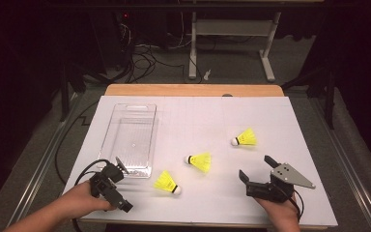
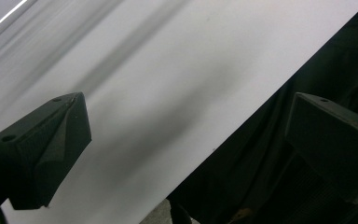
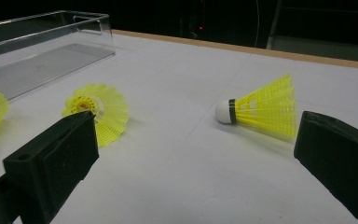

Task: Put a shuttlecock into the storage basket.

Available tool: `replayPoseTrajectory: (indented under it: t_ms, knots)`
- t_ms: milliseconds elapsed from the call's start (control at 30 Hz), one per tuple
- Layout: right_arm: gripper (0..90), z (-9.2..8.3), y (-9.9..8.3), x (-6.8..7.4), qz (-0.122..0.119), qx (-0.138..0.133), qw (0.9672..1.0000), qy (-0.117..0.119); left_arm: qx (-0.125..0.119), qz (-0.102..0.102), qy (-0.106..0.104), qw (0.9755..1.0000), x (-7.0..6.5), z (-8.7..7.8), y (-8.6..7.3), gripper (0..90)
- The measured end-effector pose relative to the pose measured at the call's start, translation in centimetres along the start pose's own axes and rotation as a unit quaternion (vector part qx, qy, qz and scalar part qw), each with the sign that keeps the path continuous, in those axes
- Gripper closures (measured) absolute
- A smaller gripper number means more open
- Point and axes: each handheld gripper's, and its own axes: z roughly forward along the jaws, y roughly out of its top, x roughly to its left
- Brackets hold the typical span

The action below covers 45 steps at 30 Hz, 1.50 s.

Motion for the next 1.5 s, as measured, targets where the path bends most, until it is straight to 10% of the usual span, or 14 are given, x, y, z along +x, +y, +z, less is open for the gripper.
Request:
replayPoseTrajectory:
  t_ms: [1167,1500]
  knots:
    - [0.1,0.0,0.1,0.0,-0.002,-0.002,1.0,0.003,0.024,0.037,-0.042,0.9981,-5.6,1.0,0.8,4.9]
    - [0.1,-0.1,0.1,0.0,0.001,-0.004,1.0,0.002,0.017,0.042,-0.061,0.9971,-6.4,0.3,1.4,22.4]
